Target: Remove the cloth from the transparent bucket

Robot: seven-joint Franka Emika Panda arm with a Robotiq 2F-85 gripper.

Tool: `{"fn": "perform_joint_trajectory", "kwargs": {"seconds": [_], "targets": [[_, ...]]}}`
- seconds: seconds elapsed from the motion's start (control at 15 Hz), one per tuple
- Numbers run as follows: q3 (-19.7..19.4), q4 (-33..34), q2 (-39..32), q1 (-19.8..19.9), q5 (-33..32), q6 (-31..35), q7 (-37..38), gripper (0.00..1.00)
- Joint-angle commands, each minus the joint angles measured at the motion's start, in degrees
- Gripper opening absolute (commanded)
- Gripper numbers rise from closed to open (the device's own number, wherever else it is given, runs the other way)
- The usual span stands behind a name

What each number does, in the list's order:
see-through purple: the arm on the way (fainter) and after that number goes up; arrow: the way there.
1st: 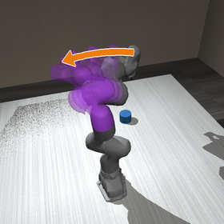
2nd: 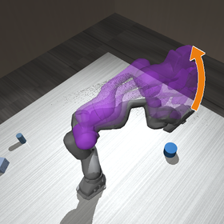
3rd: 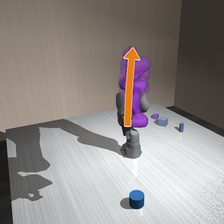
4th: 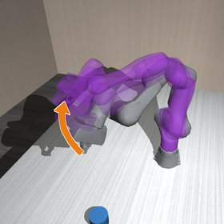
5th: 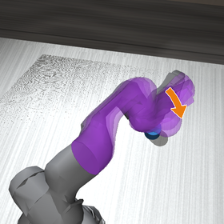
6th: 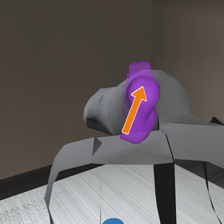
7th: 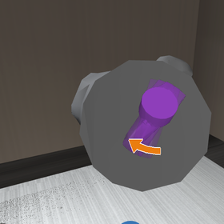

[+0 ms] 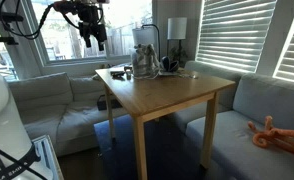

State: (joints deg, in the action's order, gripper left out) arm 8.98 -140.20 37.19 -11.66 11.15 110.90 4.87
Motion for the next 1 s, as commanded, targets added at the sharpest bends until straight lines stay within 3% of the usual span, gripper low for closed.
{"fn": "perform_joint_trajectory", "kwargs": {"seconds": [0.0,0.6,0.93], "targets": [[0.28,0.18,0.0,0.36,0.18,-0.21,-0.15,1.0],[0.28,0.18,0.01,0.36,0.18,-0.21,-0.15,1.0],[-6.15,2.64,-5.47,4.94,3.84,9.41,0.77,1.0]]}}
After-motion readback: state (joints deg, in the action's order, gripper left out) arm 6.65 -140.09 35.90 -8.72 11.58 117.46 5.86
